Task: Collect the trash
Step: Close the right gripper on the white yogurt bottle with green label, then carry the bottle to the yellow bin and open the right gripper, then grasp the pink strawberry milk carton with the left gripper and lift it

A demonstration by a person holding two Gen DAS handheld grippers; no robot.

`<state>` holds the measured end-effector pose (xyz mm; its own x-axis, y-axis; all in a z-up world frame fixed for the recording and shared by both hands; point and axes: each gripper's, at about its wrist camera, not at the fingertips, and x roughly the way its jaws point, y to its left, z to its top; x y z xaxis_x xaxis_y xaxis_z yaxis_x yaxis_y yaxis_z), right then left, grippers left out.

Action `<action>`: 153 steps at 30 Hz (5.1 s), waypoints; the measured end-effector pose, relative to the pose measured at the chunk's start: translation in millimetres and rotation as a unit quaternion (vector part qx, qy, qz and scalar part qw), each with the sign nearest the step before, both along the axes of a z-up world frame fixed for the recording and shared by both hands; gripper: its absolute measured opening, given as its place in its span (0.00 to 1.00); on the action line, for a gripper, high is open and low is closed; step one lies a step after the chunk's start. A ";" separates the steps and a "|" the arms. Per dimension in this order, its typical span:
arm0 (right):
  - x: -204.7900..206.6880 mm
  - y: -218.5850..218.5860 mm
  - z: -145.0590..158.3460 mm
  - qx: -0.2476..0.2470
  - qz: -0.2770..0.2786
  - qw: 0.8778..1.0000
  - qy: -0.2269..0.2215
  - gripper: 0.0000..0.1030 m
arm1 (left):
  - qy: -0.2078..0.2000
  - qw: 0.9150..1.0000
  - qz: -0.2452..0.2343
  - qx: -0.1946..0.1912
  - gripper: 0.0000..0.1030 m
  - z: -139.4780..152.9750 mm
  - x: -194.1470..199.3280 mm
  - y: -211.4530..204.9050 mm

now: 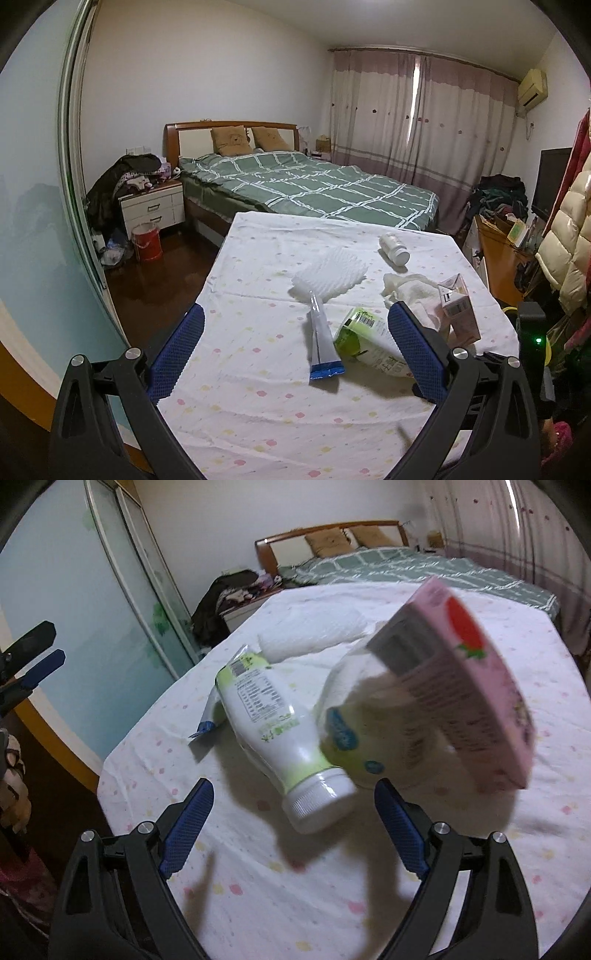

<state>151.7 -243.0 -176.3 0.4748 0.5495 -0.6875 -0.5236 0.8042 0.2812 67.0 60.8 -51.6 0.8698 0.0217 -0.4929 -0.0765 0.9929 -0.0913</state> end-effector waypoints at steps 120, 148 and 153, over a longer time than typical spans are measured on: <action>15.8 -359.3 -2.0 -0.015 -0.400 0.915 -0.045 0.59 | 0.093 0.953 -0.287 -0.016 0.95 -24.1 154.4 -261.8; 5.7 -378.0 -12.8 0.017 -0.406 0.913 -0.036 0.59 | 0.120 0.961 -0.250 0.005 0.57 -71.2 156.5 -312.4; 1.8 -379.3 -11.7 0.020 -0.407 0.912 -0.038 0.59 | 0.115 0.962 -0.245 0.023 0.42 -75.4 157.5 -314.7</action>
<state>153.5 -622.3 -188.0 0.7826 0.0173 -0.6223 0.2241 0.9248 0.3074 224.4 -253.9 -127.0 0.6491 -0.3370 -0.6819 0.3890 0.9175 -0.0832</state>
